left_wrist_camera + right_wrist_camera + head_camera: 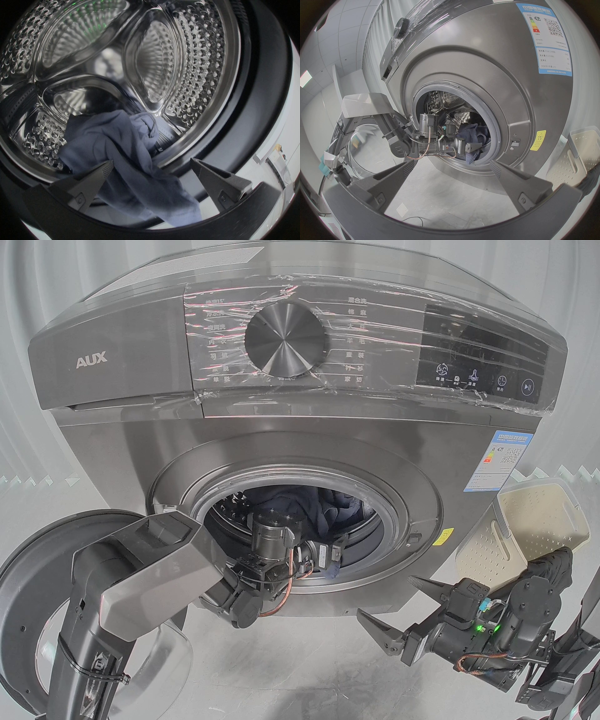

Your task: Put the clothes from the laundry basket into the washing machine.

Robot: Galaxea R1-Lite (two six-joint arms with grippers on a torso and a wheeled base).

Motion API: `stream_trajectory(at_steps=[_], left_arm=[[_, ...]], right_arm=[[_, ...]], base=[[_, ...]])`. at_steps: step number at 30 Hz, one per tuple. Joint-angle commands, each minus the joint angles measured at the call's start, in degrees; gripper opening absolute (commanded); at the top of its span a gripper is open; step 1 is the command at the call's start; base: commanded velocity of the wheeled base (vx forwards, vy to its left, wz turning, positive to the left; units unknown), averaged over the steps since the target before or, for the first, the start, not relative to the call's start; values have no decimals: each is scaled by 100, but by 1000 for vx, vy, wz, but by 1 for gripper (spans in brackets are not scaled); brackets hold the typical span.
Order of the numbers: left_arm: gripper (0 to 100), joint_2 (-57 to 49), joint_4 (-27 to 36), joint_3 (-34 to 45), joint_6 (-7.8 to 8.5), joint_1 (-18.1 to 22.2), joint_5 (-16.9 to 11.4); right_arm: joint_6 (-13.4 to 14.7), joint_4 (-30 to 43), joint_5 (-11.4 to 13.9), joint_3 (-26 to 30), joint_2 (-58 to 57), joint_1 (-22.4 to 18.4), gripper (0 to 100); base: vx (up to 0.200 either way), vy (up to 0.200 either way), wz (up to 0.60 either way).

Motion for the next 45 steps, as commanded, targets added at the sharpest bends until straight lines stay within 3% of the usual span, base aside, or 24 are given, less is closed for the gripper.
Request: stream_trajectory(at_steps=[1,12,13,19,25,33,41,45], left_arm=[[100,-22,7,238,18,-84,-21],[100,207,7,308,194,-57,-3],[0,224,7,282,220,-48,6],[0,286,-10,220,238,-22,-3],[0,277,-133,-342,194,154,76],[0,567,-371,-1590,159,532,357],[0,1007,-432,-2451,106,593,498],[0,1279,-380,-3163,71,593,718]], right_arm=[[-1,-1,-1,3,1,1,100],[-1,-1,-1,-6,1,1,100],[-1,-1,-1,-6,1,1,100],[-1,-10,-1,-32,1,1,100],[-1,-10,-1,-41,-8,1,100],[-1,-1,-1,-50,10,9,100],[8,-10,-1,-50,18,9,100],[8,-1,8,-41,27,9,100]], base=[[0,0,0],[0,0,0],[0,0,0],[0,0,0],[0,0,0],[0,0,0],[0,0,0],[0,0,0]])
